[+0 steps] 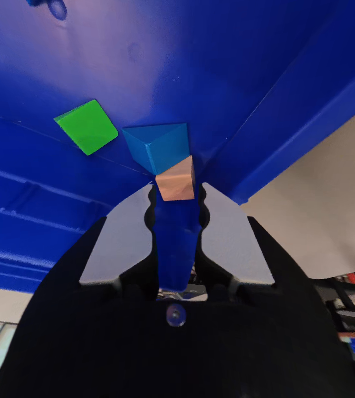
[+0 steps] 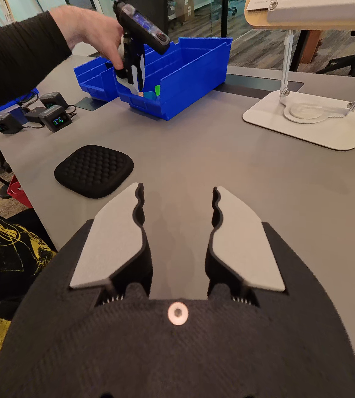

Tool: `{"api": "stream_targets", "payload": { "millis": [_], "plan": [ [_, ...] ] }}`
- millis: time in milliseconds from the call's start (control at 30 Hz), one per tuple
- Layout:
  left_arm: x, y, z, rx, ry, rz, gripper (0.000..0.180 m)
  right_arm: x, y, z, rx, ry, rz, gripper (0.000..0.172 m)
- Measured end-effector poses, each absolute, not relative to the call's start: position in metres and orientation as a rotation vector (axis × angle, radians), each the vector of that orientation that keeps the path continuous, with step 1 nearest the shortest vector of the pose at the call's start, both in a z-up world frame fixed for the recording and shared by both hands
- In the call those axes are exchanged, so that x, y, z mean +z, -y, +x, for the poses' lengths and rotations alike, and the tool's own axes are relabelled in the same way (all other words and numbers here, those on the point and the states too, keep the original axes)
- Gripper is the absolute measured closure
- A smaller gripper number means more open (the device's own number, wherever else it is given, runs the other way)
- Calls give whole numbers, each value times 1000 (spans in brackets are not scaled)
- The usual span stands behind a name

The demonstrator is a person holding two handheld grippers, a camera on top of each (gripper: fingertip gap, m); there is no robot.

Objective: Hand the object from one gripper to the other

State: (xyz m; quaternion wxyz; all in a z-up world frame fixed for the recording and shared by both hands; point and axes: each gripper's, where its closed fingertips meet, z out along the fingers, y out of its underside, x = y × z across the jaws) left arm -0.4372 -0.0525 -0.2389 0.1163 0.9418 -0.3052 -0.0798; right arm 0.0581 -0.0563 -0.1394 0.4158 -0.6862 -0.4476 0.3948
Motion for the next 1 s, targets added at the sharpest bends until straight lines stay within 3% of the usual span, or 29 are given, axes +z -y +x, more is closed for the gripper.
{"api": "stream_targets", "payload": {
  "millis": [333,533,733,1000],
  "plan": [
    [-243,52,-441,-240,897,2784,147,-138,60,55,990,1149,-1701,113],
    [-163,31,-405,-407,1040,3235,147,-113,79,24,1290,1136,-1649,116],
    [-56,19,-245,-631,1912,3549,148,-72,79,-28,1711,1100,-1577,115],
    [-19,52,-93,-629,2807,3289,148,-29,52,-56,1905,1050,-1446,108]
  ]
}}
